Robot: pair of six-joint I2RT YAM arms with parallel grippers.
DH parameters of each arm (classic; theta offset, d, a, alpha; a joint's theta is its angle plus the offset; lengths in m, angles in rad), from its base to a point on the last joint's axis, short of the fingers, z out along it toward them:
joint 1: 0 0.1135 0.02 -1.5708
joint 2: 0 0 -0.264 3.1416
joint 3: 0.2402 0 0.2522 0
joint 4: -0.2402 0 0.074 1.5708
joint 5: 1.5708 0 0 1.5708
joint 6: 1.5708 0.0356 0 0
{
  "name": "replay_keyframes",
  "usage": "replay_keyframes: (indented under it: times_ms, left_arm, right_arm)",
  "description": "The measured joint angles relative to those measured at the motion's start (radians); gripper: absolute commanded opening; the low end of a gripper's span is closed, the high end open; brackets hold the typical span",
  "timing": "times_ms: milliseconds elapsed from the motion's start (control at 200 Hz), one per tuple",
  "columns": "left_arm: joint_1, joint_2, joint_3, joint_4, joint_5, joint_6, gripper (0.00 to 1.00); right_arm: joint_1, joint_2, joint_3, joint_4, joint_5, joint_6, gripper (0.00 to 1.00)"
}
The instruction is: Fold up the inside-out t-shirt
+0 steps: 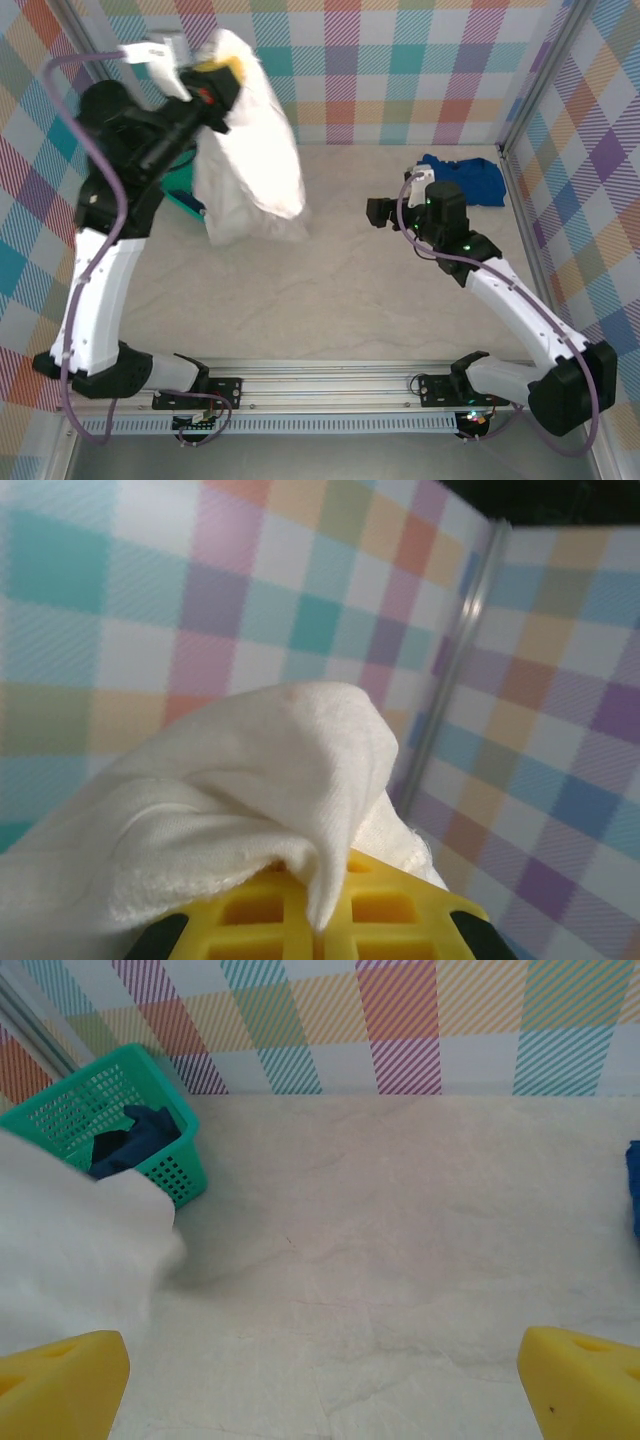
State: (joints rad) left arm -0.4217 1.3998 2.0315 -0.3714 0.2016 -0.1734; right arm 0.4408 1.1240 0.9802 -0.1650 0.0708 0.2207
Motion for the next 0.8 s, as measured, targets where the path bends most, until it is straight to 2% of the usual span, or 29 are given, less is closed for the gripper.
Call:
replay_keyframes:
  times_ms: [165, 200, 240, 310, 425, 485, 505, 590, 645, 800]
  left_arm:
    - [-0.125, 0.166, -0.103, 0.009, -0.003, -0.051, 0.00]
    - [-0.145, 0.222, -0.110, 0.010, -0.006, -0.064, 0.03]
    - [-0.165, 0.288, -0.109, 0.011, -0.009, -0.076, 0.12]
    - [-0.198, 0.427, -0.071, 0.002, -0.011, -0.096, 0.35]
    - [-0.226, 0.681, 0.106, -0.072, -0.011, -0.097, 0.53]
    - [-0.229, 0.758, 0.165, -0.115, -0.019, -0.090, 0.61]
    - [-0.229, 0.765, 0.164, -0.129, -0.023, -0.088, 0.70]
    - [-0.219, 0.731, 0.077, -0.154, -0.035, -0.063, 0.83]
    - [-0.206, 0.632, -0.087, -0.123, -0.052, -0.049, 0.87]
    - [-0.137, 0.254, -0.571, -0.092, -0.117, -0.053, 0.84]
  right_arm:
    - [-0.061, -0.073, 0.047, -0.157, -0.004, -0.005, 1.00]
    - [-0.081, -0.082, 0.047, -0.188, -0.004, -0.003, 1.00]
    - [-0.102, -0.087, 0.047, -0.223, -0.004, -0.001, 1.00]
    - [-0.135, -0.092, 0.039, -0.269, -0.004, 0.007, 1.00]
    - [-0.154, -0.101, 0.001, -0.323, -0.003, 0.026, 0.97]
    - [-0.154, -0.102, -0.024, -0.338, -0.017, 0.040, 0.95]
    - [-0.153, -0.102, -0.037, -0.339, -0.024, 0.048, 0.94]
    - [-0.138, -0.102, -0.097, -0.348, -0.051, 0.084, 0.92]
    - [-0.109, -0.096, -0.141, -0.352, -0.064, 0.111, 0.90]
    - [0.013, -0.032, -0.251, -0.379, -0.103, 0.214, 0.82]
